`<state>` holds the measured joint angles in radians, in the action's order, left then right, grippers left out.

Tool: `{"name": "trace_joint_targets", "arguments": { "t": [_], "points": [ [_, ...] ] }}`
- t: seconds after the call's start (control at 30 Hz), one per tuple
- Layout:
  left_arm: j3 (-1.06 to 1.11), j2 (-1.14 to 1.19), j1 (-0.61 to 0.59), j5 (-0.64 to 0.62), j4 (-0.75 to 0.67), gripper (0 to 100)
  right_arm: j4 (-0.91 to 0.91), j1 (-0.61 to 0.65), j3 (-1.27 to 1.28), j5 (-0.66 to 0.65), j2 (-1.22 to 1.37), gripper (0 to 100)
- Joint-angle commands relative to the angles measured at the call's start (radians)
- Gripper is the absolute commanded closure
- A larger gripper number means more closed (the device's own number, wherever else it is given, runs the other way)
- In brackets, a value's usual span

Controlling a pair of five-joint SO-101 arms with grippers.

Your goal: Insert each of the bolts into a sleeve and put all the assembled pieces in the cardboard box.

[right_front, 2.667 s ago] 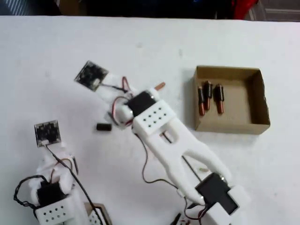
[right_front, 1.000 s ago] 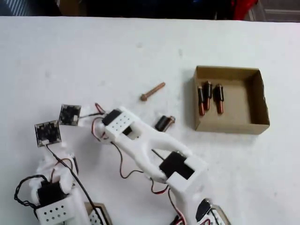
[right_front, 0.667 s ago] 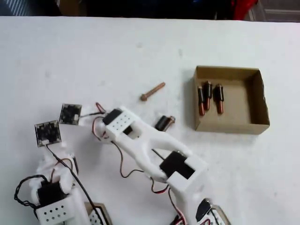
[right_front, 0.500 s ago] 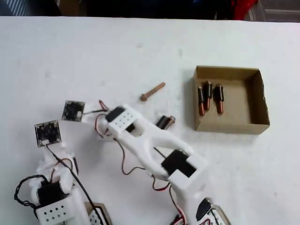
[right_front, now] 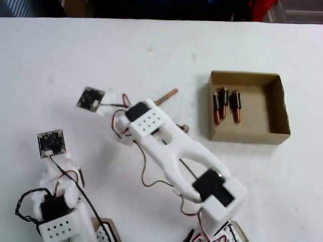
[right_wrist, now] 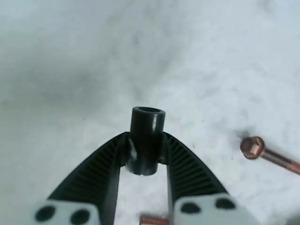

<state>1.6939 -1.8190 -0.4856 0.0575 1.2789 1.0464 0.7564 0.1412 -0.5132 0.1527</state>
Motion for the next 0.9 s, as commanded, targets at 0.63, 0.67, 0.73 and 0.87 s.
{"name": "trace_joint_targets", "arguments": {
  "t": [0.63,0.67,0.73,0.87],
  "points": [
    [-0.002,-0.008,-0.005,0.003,0.008,98,-0.108,-0.059,0.342,0.112,-0.191,96.4],
    [-0.002,-0.008,-0.005,0.003,0.008,98,-0.128,-0.064,0.362,0.112,-0.191,96.4],
    [-0.002,-0.008,-0.005,0.003,0.008,98,-0.151,-0.082,0.384,0.110,-0.191,96.3],
    [-0.002,-0.008,-0.005,0.003,0.008,98,-0.153,-0.110,0.390,0.115,-0.191,93.3]
  ]
}}
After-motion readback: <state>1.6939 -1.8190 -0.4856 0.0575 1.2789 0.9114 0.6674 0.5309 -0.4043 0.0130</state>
